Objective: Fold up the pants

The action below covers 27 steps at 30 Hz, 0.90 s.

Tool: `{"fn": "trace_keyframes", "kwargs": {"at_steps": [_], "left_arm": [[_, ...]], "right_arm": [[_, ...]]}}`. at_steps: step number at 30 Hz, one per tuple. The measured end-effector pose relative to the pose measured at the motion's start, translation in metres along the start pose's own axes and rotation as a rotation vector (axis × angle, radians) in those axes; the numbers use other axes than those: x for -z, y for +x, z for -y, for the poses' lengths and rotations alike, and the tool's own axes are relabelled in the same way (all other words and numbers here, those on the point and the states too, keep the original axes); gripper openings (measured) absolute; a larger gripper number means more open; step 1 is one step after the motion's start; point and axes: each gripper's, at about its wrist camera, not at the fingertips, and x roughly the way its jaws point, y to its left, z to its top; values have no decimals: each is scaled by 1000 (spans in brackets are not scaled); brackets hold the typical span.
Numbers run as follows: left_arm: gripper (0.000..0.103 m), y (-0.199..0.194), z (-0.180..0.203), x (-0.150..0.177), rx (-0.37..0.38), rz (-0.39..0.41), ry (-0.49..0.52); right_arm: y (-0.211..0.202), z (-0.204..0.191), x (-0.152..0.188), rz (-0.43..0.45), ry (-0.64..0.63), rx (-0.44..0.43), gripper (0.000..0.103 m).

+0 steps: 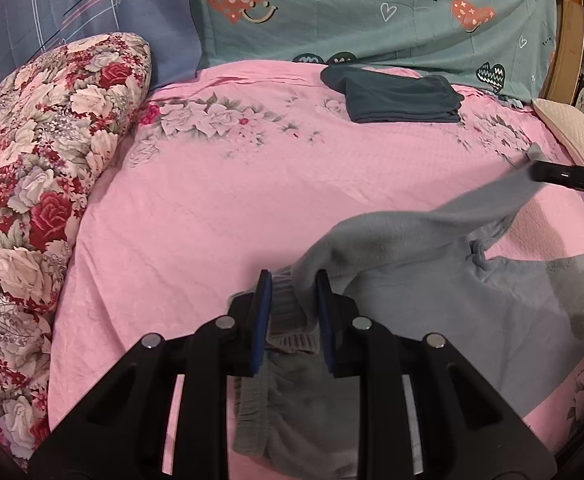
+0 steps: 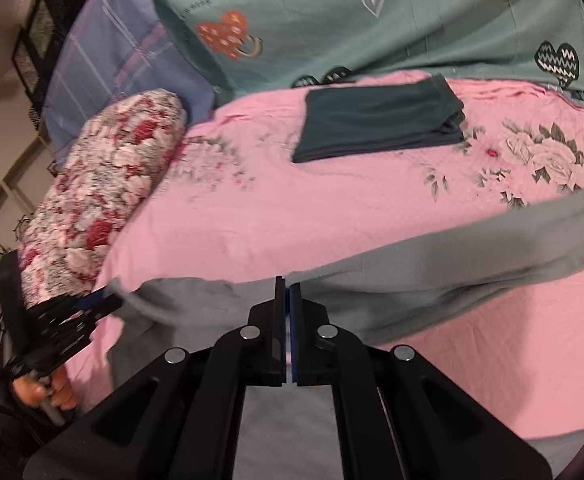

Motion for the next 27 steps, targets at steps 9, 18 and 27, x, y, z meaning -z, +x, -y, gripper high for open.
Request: {"fn": "trace_keyframes", "kwargs": {"at_steps": [9, 18, 27], "left_arm": [[24, -39, -3, 40, -12, -9, 58], [26, -33, 5, 111, 23, -130, 76], [26, -37, 8, 104, 52, -96, 29]], "right_arm": [[-62, -52, 78, -11, -177, -84, 1], [-31, -34, 146, -237, -145, -66, 1], [-37, -33, 146, -250, -173, -35, 1]]}}
